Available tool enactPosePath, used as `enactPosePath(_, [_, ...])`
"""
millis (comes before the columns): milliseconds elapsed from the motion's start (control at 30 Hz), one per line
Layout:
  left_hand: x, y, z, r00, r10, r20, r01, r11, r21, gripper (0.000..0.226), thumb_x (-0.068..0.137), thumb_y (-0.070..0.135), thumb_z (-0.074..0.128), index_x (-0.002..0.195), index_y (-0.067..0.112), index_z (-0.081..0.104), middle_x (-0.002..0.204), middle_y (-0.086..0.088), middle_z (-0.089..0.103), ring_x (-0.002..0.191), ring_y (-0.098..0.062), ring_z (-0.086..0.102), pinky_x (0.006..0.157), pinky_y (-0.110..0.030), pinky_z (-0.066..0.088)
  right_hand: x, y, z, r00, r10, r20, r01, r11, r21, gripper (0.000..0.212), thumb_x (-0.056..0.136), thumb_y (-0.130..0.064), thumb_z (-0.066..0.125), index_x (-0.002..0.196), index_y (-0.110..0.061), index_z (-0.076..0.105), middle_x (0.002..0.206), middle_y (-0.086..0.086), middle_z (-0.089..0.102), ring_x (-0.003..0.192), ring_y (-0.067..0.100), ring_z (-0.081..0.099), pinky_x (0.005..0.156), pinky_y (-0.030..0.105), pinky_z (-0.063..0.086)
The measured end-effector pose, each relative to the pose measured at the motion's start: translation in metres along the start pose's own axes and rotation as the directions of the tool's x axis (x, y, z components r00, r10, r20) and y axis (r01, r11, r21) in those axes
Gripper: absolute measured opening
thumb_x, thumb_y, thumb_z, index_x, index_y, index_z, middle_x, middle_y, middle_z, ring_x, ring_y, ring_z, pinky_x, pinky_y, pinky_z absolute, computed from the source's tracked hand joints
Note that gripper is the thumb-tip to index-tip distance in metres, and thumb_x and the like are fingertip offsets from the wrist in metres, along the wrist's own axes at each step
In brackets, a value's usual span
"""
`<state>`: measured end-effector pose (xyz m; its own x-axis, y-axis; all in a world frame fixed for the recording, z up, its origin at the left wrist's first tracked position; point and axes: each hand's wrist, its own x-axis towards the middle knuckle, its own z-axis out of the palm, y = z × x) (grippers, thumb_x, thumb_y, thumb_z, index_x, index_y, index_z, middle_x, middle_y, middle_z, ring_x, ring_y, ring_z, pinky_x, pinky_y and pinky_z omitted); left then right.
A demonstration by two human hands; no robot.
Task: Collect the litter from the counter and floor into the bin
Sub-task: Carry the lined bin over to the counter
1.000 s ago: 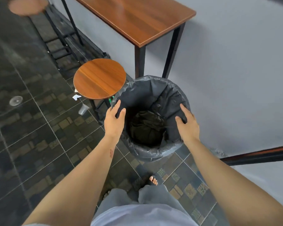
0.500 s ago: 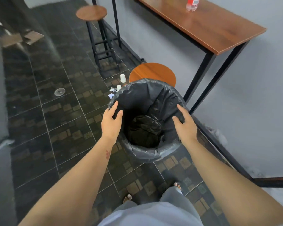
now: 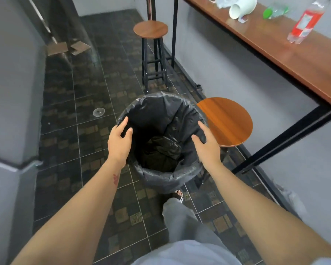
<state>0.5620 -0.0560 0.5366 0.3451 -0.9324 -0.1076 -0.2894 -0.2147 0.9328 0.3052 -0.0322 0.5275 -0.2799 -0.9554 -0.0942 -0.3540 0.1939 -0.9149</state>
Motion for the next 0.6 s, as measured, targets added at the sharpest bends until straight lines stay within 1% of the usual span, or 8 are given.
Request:
enactPosePath(100, [0.05,0.008,0.002,1.0,0.016,-0.021,-0.016,1.0,0.008,0.043,0.099,0.025,0.053,0.139,0.039,0.049,0.149,0.002,0.041,0.138,-0.016,0.034,0.114,-0.04,0.028,0.049,-0.015,0.023,0.999,-0.029,0.019,0.029,1.0,0.007,0.05,0.096,-0.032,0.057,0.142,-0.046,0.04,0.153,-0.014,0.037,0.134,0.008,0.038,0.089,0.007,0.044])
enactPosePath(200, [0.103,0.025,0.008,0.999,0.016,-0.045,-0.014,0.999,0.03,0.043,0.099,0.025,0.053,0.139,0.039,0.05,0.15,-0.002,0.039,0.139,-0.017,0.033,0.115,-0.042,0.027,0.102,-0.034,0.04,0.999,-0.019,0.037,0.019,1.0,0.0,0.05,0.096,-0.034,0.056,0.141,-0.049,0.04,0.153,-0.014,0.036,0.137,0.013,0.038,0.098,0.025,0.048])
enactPosePath(267, [0.135,0.036,0.016,0.998,0.02,-0.051,-0.018,0.999,0.031,0.043,0.099,0.023,0.053,0.139,0.038,0.05,0.15,-0.002,0.039,0.139,-0.017,0.033,0.115,-0.04,0.026,0.136,-0.045,0.048,0.999,0.001,0.043,-0.002,1.0,0.017,0.05,0.097,-0.034,0.056,0.141,-0.049,0.039,0.153,-0.013,0.036,0.129,0.01,0.047,0.071,0.008,0.052])
enactPosePath(333, [0.165,0.047,0.026,0.998,0.028,-0.064,-0.027,1.0,0.016,0.043,0.099,0.022,0.053,0.138,0.038,0.051,0.15,-0.001,0.039,0.138,-0.016,0.033,0.114,-0.033,0.025,0.168,-0.052,0.055,0.999,-0.01,0.034,0.009,1.0,0.025,0.05,0.097,-0.032,0.056,0.142,-0.047,0.039,0.153,-0.012,0.036,0.115,0.001,0.054,0.053,-0.002,0.041])
enactPosePath(400, [0.191,0.056,0.037,0.998,0.024,-0.061,-0.024,1.0,0.014,0.043,0.098,0.02,0.053,0.137,0.038,0.052,0.148,-0.001,0.04,0.137,-0.015,0.035,0.111,-0.027,0.025,0.195,-0.06,0.059,1.0,-0.022,0.006,0.022,1.0,0.02,0.05,0.097,-0.032,0.055,0.142,-0.046,0.039,0.153,-0.013,0.036,0.128,0.01,0.048,0.07,0.006,0.05])
enactPosePath(467, [0.215,0.062,0.046,0.999,0.02,-0.043,-0.019,1.0,0.017,0.043,0.098,0.019,0.053,0.137,0.038,0.052,0.146,-0.001,0.042,0.135,-0.014,0.036,0.11,-0.026,0.026,0.217,-0.065,0.064,1.0,0.011,-0.017,-0.011,1.0,0.017,0.05,0.097,-0.032,0.054,0.142,-0.048,0.039,0.154,-0.013,0.035,0.136,0.018,0.042,0.1,0.038,0.05])
enactPosePath(533, [0.24,0.067,0.057,0.999,0.035,-0.014,-0.035,0.999,0.0,0.043,0.099,0.019,0.053,0.137,0.037,0.052,0.145,0.001,0.043,0.135,-0.014,0.037,0.112,-0.029,0.027,0.236,-0.067,0.066,0.999,0.03,-0.038,-0.029,1.0,0.007,0.05,0.097,-0.033,0.054,0.141,-0.05,0.038,0.154,-0.014,0.034,0.136,0.02,0.043,0.101,0.051,0.047])
enactPosePath(600, [0.269,0.072,0.07,0.998,0.05,0.034,-0.05,0.999,-0.005,0.044,0.099,0.019,0.053,0.138,0.037,0.052,0.144,0.003,0.045,0.135,-0.014,0.037,0.114,-0.035,0.028,0.257,-0.07,0.068,0.997,0.049,-0.065,-0.049,0.999,0.007,0.051,0.096,-0.034,0.055,0.14,-0.053,0.037,0.154,-0.015,0.034,0.129,0.024,0.049,0.101,0.053,0.047])
